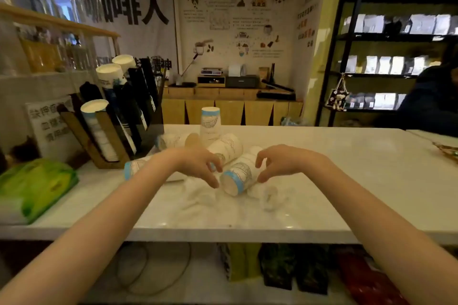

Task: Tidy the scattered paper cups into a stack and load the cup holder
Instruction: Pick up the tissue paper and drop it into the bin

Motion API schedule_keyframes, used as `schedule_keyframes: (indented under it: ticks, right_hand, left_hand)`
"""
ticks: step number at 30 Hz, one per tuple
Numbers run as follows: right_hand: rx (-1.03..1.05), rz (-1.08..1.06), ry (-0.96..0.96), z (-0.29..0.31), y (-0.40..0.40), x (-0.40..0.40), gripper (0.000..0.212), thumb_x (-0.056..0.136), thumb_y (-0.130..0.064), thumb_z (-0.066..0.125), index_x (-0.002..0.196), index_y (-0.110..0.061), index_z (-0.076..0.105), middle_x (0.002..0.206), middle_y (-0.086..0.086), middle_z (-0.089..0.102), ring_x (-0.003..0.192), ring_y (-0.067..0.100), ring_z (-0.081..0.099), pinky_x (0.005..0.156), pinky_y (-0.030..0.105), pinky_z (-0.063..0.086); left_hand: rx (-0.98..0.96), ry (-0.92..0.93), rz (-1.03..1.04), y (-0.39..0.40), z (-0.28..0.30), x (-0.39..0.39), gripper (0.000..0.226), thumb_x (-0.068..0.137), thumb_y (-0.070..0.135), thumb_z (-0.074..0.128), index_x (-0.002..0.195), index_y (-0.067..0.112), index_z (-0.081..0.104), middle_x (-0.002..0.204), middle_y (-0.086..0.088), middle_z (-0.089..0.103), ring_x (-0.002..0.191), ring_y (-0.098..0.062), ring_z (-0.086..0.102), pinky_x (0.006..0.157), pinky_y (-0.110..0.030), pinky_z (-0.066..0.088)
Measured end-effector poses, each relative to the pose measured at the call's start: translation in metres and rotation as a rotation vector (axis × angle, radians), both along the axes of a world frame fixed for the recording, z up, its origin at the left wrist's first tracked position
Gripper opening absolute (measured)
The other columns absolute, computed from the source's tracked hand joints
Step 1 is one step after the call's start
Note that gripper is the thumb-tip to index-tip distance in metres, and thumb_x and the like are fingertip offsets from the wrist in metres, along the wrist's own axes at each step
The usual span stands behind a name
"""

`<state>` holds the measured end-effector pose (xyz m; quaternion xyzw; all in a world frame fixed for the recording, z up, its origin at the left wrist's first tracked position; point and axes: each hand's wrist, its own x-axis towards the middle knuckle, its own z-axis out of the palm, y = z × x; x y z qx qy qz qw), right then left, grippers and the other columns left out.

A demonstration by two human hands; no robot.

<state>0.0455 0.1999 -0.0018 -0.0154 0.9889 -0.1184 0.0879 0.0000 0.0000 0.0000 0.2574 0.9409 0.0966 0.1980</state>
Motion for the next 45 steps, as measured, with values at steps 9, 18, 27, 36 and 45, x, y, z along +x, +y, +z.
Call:
schedule_keyframes:
  ticks: [9,18,27,36,45]
  right_hand:
    - [0.082,-0.047,0.038,-0.054,0.006,0.005,0.044,0.077,-0.030,0.066,0.120,-0.025,0.058,0.123,0.008,0.058,0.108,0.025,0.056,0.080,0.030,0.043]
    - [-0.014,-0.028,0.240,-0.055,0.012,0.026,0.025,0.079,-0.017,0.059,0.102,-0.021,0.068,0.111,0.003,0.066,0.097,0.021,0.061,0.079,0.033,0.051]
    - [-0.657,0.004,0.148,-0.063,0.003,0.099,0.010,0.081,-0.009,0.057,0.086,-0.017,0.061,0.082,-0.001,0.058,0.064,0.016,0.056,0.048,0.026,0.051]
    - [-0.727,0.003,-0.242,-0.211,-0.016,0.145,0.025,0.084,-0.004,0.051,0.096,-0.022,0.063,0.088,0.012,0.065,0.064,0.019,0.057,0.051,0.028,0.047]
    - [-0.889,-0.541,-0.446,-0.498,-0.033,0.123,0.027,0.084,0.009,0.047,0.098,-0.003,0.068,0.091,0.015,0.060,0.073,0.027,0.057,0.050,0.029,0.051]
  left_hand:
    - [-0.035,0.181,0.002,-0.018,-0.070,-0.004,0.043,0.081,0.016,0.061,0.123,0.025,0.052,0.136,-0.005,0.044,0.125,-0.023,0.040,0.104,-0.036,0.034]
    - [0.452,0.451,0.261,-0.031,-0.085,0.019,0.022,0.083,0.004,0.053,0.096,0.014,0.069,0.111,-0.007,0.064,0.095,-0.017,0.054,0.084,-0.026,0.041]
    - [0.806,-0.002,0.285,-0.014,-0.078,0.110,0.025,0.079,0.006,0.062,0.097,0.023,0.062,0.084,-0.004,0.065,0.073,-0.011,0.062,0.058,-0.017,0.053]
    - [0.601,-0.197,0.415,-0.028,-0.236,0.192,0.019,0.081,0.001,0.056,0.081,0.019,0.059,0.083,-0.001,0.060,0.078,-0.013,0.057,0.070,-0.022,0.044]
    - [0.513,-0.338,0.809,-0.043,-0.475,0.193,0.027,0.088,0.004,0.048,0.112,0.003,0.060,0.116,-0.016,0.063,0.102,-0.027,0.062,0.083,-0.029,0.051]
